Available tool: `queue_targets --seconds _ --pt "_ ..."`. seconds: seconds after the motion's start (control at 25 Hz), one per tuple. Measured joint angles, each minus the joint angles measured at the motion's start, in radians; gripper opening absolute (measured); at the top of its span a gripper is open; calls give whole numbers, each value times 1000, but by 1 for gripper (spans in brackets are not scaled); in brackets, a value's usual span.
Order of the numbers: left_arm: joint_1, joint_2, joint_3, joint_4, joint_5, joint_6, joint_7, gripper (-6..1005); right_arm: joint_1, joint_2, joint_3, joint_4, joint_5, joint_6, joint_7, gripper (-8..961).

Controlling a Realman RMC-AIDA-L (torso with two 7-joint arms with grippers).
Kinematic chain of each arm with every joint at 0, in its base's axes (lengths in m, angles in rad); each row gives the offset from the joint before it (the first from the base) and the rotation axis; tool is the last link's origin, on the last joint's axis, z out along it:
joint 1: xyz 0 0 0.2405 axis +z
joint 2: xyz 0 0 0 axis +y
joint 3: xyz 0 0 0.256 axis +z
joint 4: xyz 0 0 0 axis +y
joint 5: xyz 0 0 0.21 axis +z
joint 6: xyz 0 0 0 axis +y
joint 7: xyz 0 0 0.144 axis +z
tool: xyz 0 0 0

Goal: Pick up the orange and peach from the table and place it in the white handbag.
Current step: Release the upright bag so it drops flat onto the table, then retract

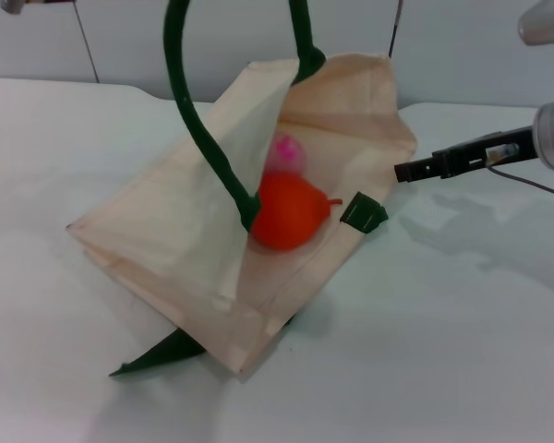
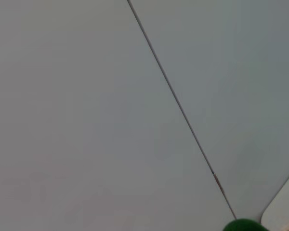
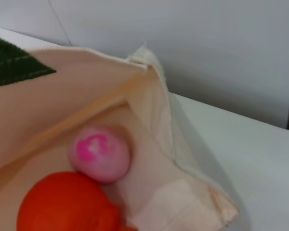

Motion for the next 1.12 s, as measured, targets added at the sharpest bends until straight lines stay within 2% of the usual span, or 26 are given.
queue_targets --seconds 0.2,0.44,0.72,1.12 --pt "-2 1 -7 -20 -48 13 7 282 0 0 23 -1 -23 18 3 772" --pt "0 3 -50 -49 -158 25 59 497 3 0 40 -2 -64 30 16 772" --pt "1 2 -123 -99 -339 34 164 502 6 0 40 -1 -72 35 19 772" --pt "2 4 -126 -170 -439 37 265 509 7 2 42 0 -92 39 22 771"
